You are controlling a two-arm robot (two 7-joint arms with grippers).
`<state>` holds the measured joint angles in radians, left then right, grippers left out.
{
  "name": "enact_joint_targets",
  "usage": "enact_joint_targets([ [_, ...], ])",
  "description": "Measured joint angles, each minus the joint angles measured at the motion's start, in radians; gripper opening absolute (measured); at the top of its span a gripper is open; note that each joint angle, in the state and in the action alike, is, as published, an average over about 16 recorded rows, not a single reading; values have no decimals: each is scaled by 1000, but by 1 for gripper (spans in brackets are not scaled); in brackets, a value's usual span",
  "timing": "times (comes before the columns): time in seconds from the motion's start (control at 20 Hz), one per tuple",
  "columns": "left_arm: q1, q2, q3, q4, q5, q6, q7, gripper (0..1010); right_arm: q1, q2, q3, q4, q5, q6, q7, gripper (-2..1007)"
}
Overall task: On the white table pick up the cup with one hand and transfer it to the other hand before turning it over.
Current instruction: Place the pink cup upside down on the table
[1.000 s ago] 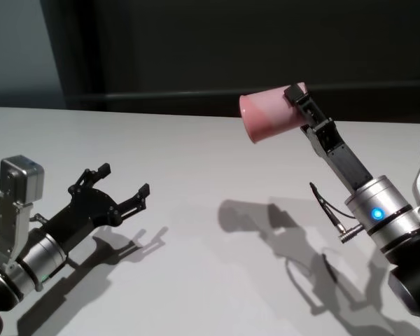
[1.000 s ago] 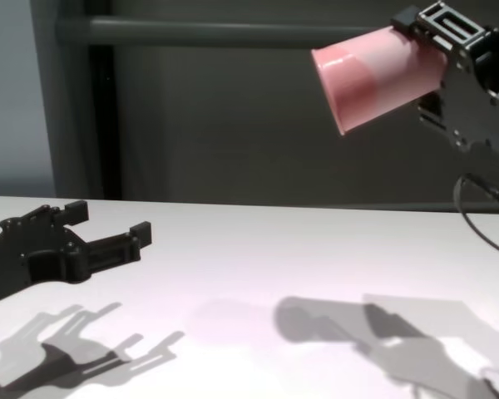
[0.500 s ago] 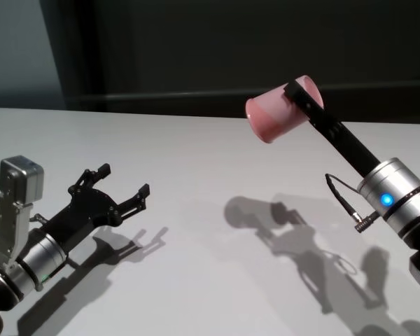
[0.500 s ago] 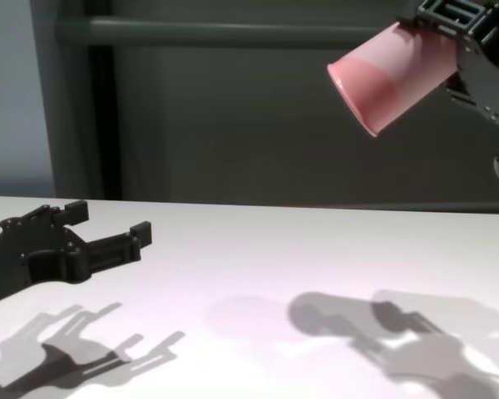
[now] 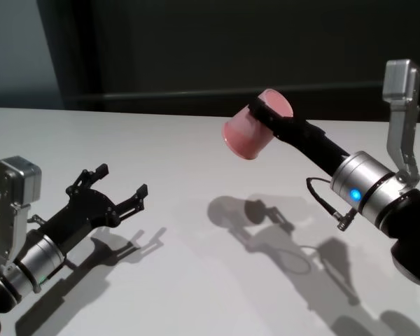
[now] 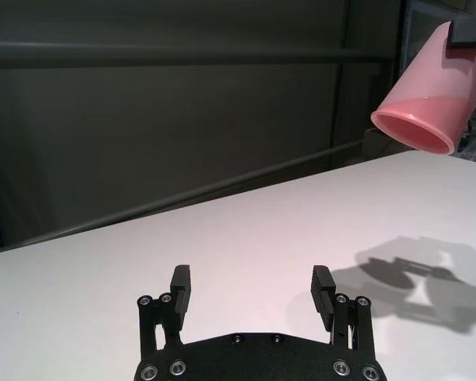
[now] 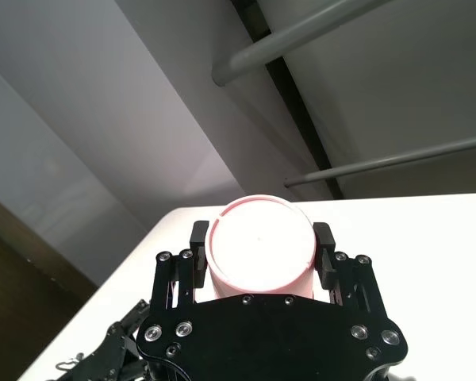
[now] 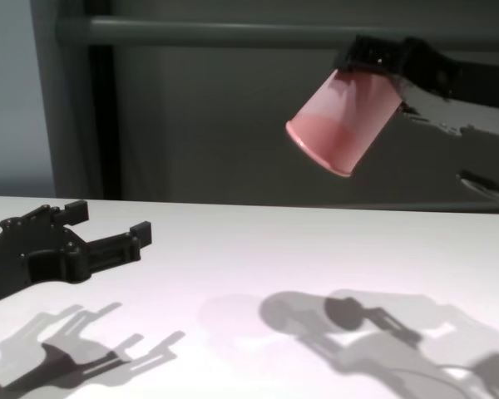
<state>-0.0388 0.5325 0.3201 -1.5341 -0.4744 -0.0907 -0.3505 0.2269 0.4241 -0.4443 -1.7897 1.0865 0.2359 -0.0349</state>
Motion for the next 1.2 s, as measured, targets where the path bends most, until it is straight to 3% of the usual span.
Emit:
enact_joint_targets([
  [0.3,0,0,0,0,0,0,0,1001,58,9,-78,23,-78,83,-69,760],
  [0.55,0,0,0,0,0,0,0,1001,93,6,-129,51,-136,146,-99,760],
  [0.85,0,0,0,0,0,0,0,1001,119,-3,-170,85,-189,202,-111,760],
  [1.2,0,0,0,0,0,0,0,1001,140,-12,-197,116,-234,248,-112,760],
])
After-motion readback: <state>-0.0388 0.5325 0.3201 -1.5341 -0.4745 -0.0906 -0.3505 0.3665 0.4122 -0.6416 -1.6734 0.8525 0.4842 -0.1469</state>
